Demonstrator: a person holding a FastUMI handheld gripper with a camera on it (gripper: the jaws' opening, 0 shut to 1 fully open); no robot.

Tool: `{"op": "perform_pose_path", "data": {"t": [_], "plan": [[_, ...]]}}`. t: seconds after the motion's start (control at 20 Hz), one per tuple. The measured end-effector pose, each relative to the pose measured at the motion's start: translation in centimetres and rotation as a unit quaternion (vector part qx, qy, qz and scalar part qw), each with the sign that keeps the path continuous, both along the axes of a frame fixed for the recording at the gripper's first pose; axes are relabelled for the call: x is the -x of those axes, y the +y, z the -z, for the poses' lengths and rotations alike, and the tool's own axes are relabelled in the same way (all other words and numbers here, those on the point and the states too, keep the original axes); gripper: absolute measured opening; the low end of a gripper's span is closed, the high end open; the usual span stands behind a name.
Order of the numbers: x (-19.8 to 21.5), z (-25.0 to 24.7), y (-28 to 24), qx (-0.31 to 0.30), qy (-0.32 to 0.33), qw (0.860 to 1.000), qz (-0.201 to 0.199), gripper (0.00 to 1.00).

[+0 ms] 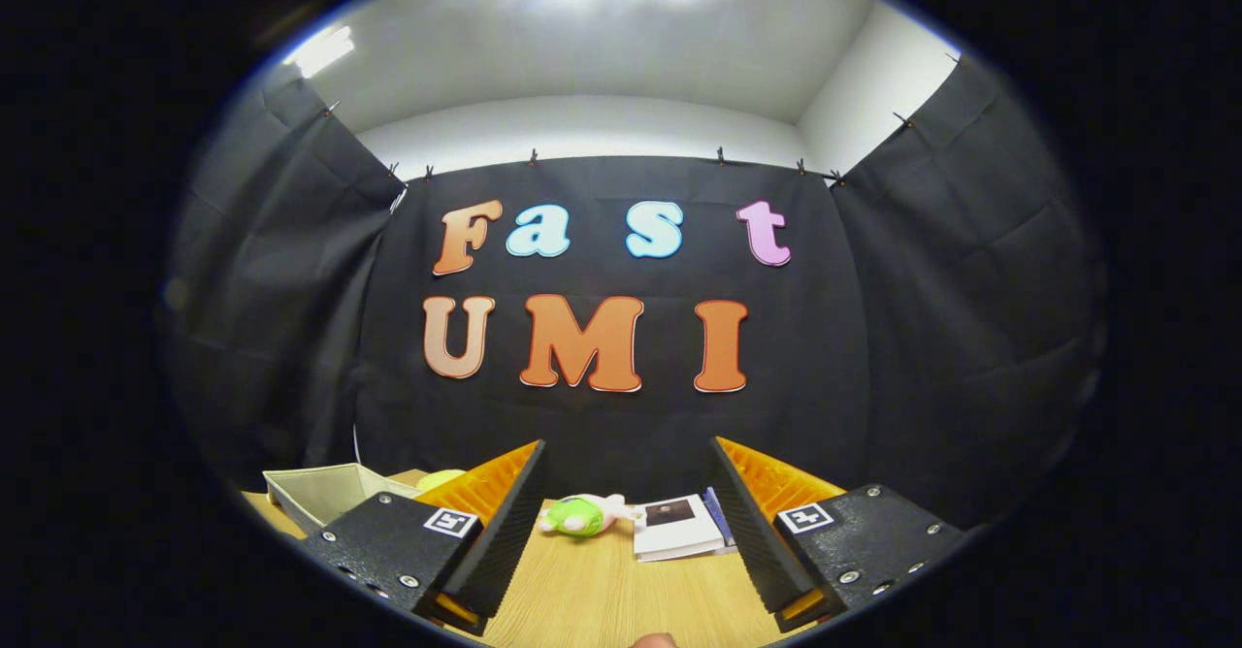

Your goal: Open the storage box then place both shoes into the box .Put the left shoe in first, then the right shoe, with the right side of both shoes facing outward in a uniform manner.

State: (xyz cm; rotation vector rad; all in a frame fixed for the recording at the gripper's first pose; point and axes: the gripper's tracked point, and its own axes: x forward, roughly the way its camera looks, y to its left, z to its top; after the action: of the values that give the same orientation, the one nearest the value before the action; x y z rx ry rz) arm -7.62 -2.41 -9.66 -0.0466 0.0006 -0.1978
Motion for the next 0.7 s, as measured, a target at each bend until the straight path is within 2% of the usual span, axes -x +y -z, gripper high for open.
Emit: {"op": "perform_pose_path", "data": {"t": [0.4, 0.7], "plan": [[0.4, -0.7, -0.8, 0.005, -0.014, 1.0, 0.012, 0.96], [0.4, -1.3, 0.4, 0.017, -0.021, 1.0, -0.006, 0.96]]}}
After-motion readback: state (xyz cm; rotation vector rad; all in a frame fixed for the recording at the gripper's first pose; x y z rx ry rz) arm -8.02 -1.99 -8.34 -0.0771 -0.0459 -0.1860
